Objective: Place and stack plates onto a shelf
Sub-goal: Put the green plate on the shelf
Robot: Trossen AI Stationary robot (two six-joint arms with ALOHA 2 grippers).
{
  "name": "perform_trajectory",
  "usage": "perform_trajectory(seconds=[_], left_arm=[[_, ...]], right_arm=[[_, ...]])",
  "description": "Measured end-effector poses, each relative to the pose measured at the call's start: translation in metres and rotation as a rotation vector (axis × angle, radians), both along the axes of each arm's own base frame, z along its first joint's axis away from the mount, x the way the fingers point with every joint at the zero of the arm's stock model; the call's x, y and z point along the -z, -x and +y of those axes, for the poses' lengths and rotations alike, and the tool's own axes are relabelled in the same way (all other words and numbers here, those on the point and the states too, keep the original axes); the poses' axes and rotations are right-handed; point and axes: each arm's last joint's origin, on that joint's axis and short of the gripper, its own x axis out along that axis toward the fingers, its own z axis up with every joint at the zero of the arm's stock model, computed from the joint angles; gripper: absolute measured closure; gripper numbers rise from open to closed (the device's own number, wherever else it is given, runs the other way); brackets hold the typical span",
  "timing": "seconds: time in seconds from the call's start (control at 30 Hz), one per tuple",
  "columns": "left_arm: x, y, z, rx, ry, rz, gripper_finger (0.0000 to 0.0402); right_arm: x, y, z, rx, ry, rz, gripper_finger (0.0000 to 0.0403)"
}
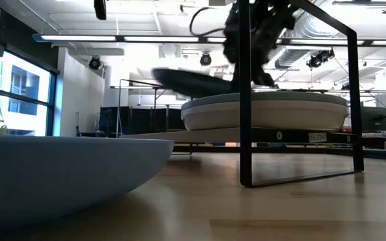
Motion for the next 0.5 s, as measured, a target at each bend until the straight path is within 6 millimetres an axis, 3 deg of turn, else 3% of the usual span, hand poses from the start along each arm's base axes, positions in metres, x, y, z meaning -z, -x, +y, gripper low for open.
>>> perform_trajectory(seconds=[0.17,0.5], left_arm=[[0.000,0.000,0.000,-0.012,-0.006,0.003,0.0401],[0.000,0.000,0.000,-0.011,0.001,0.001,0.0402]], right_arm=[[0.018,-0.019,-0.013,0.041,0.007,-0.044,0.0403],[0.055,-0.035,-0.019,0.041,-0.051,0.031,0.0403]])
